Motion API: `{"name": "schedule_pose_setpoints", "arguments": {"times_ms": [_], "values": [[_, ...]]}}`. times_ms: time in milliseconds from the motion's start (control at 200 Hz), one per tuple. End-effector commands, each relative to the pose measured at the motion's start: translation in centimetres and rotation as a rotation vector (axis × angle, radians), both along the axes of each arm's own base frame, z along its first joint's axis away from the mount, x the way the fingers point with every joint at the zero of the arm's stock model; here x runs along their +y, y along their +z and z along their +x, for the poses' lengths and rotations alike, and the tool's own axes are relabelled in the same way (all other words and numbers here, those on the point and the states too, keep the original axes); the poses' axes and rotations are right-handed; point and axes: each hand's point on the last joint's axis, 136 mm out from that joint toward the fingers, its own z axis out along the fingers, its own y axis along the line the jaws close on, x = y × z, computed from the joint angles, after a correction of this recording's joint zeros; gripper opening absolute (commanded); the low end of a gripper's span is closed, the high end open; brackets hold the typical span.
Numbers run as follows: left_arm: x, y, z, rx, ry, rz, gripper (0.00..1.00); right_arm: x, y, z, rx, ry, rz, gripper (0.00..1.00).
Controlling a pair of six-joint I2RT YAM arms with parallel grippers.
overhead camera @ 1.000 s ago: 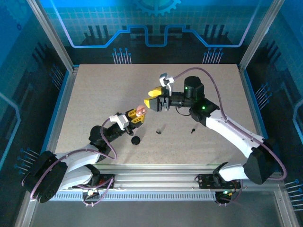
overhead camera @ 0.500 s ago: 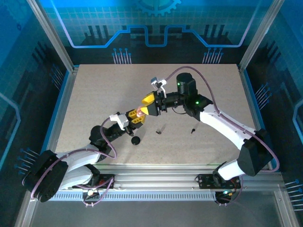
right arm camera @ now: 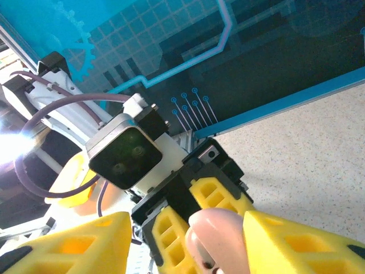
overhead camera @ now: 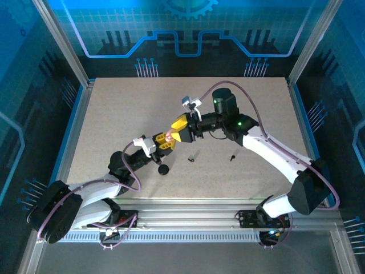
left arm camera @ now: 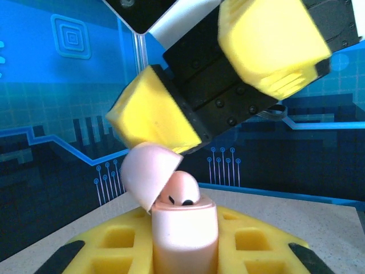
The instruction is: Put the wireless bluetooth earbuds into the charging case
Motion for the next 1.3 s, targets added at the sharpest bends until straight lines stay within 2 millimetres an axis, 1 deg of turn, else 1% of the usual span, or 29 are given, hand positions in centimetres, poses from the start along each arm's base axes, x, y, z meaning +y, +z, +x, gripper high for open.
{"name": "schedule_pose_setpoints", "arguments": {"times_ms": [0,165,230,300,400,475,525,570,680,825,875,920,925,930,945,1126,1206,1296], "values": [[0.3,1.9,0.1,-0.037,0.019,-0.045,0.16,-0.9,-1.1,-1.0,0.032,-0.005,-0.034,0.54],[0.3,1.7,0.4,-0.024,0.026,-0.038,0.16,-1.7,-1.7,-1.1,0.036,-0.049,-0.043,0.54],[0.3,1.5,1.0,0.002,0.044,-0.033,0.17,-2.1,-1.8,-0.8,0.033,-0.084,-0.041,0.55],[0.2,1.0,1.7,0.043,0.061,-0.017,0.17,-2.9,-1.7,-0.1,0.026,-0.143,-0.030,0.57],[-0.1,0.1,3.0,0.132,0.085,0.012,0.17,-4.3,-1.9,1.8,0.035,-0.273,-0.046,0.57],[-0.2,-0.6,4.0,0.202,0.105,0.034,0.16,-5.6,-2.7,3.4,0.065,-0.379,-0.066,0.57],[-0.2,-1.2,4.8,0.252,0.129,0.048,0.16,-6.1,-3.0,3.8,0.078,-0.403,-0.058,0.57],[-0.1,-1.6,5.5,0.293,0.154,0.057,0.16,-6.7,-3.7,4.4,0.102,-0.449,-0.067,0.57],[-0.1,-3.1,7.1,0.423,0.195,0.109,0.17,-8.0,-4.9,5.2,0.136,-0.531,-0.085,0.57],[-0.1,-5.2,9.5,0.656,0.208,0.135,0.17,-9.1,-6.2,5.7,0.166,-0.585,-0.103,0.58],[0.2,-6.0,10.5,0.747,0.222,0.136,0.17,-9.2,-6.3,5.9,0.173,-0.589,-0.103,0.58],[0.4,-7.3,11.2,0.839,0.227,0.132,0.17,-9.4,-6.5,6.1,0.184,-0.600,-0.107,0.58],[0.5,-7.1,11.5,0.844,0.231,0.127,0.17,-9.5,-7.2,6.0,0.195,-0.599,-0.116,0.58],[0.5,-7.4,11.5,0.857,0.231,0.129,0.16,-9.5,-7.5,6.0,0.201,-0.599,-0.121,0.58],[0.6,-7.7,11.7,0.888,0.228,0.125,0.16,-9.6,-7.8,5.9,0.209,-0.599,-0.126,0.58],[2.3,-12.2,14.8,1.303,0.278,0.050,0.17,-10.2,-9.1,5.9,0.242,-0.613,-0.158,0.58],[2.9,-13.9,15.6,1.437,0.296,0.018,0.17,-10.4,-9.3,5.7,0.245,-0.619,-0.164,0.58],[3.4,-16.0,15.7,1.556,0.314,-0.003,0.17,-10.6,-9.6,5.6,0.244,-0.627,-0.171,0.58]]}}
